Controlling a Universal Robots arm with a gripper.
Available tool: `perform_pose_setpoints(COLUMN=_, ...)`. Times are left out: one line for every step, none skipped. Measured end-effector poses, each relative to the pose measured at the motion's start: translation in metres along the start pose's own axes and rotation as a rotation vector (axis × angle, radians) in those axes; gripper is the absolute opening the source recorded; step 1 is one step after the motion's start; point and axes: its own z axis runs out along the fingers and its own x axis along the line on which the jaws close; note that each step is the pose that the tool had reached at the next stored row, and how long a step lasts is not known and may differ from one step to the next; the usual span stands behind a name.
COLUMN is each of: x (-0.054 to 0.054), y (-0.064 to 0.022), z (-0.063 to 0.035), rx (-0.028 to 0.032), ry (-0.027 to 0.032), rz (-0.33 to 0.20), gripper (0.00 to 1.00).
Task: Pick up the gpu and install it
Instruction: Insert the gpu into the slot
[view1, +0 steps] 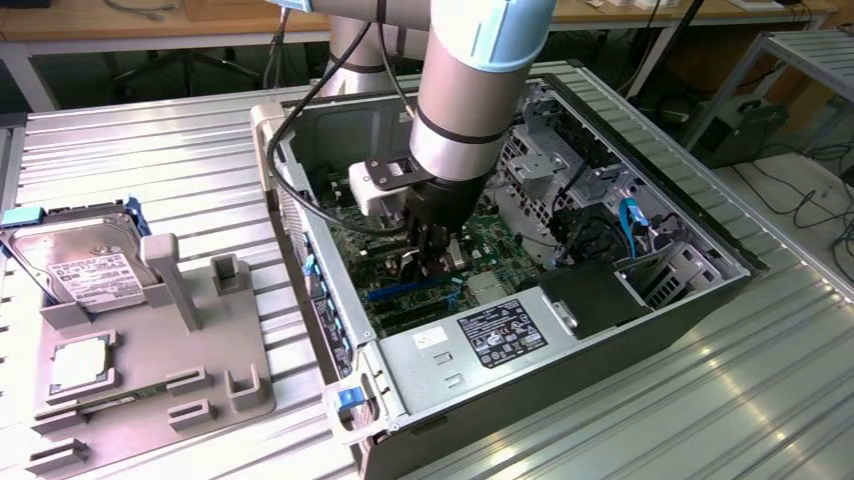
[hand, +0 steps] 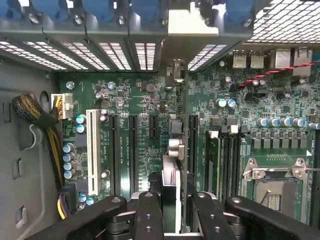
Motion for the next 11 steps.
perform_pose_setpoints(x=0.0003, y=0.0001, z=0.0006, rx=0.0, ry=0.0001, rz=0.0, gripper=0.28)
perform_pose_setpoints(x=0.0003, y=0.0004, z=0.0007, rx=0.0, ry=0.0001, rz=0.0, gripper=0.28)
perform_pose_setpoints(x=0.0003, y=0.0009, z=0.0008, rx=0.0, ry=-0.0001, rz=0.0, gripper=0.28)
perform_pose_setpoints(x=0.0004, y=0.0013, z=0.0009, rx=0.0, ry=0.0, rz=0.0, gripper=0.28)
perform_pose_setpoints(x=0.0004, y=0.0017, z=0.001, rx=0.0, ry=-0.0001, rz=0.0, gripper=0.28)
perform_pose_setpoints(x=0.0004, y=0.0023, z=0.0011, rx=0.0001, ry=-0.0002, rz=0.0, gripper=0.28)
perform_pose_setpoints(x=0.0004, y=0.0027, z=0.0013, rx=-0.0001, ry=-0.0001, rz=0.0, gripper=0.28)
perform_pose_setpoints(x=0.0004, y=0.0029, z=0.0015, rx=0.0, ry=-0.0002, rz=0.0, gripper=0.28)
perform_pose_setpoints(x=0.0004, y=0.0034, z=0.0018, rx=-0.0001, ry=-0.0003, rz=0.0, gripper=0.28)
perform_pose_setpoints(x=0.0004, y=0.004, z=0.0028, rx=0.0, ry=-0.0006, rz=0.0, gripper=0.28)
perform_pose_setpoints(x=0.0005, y=0.0041, z=0.0036, rx=0.0, ry=-0.0009, rz=0.0, gripper=0.28)
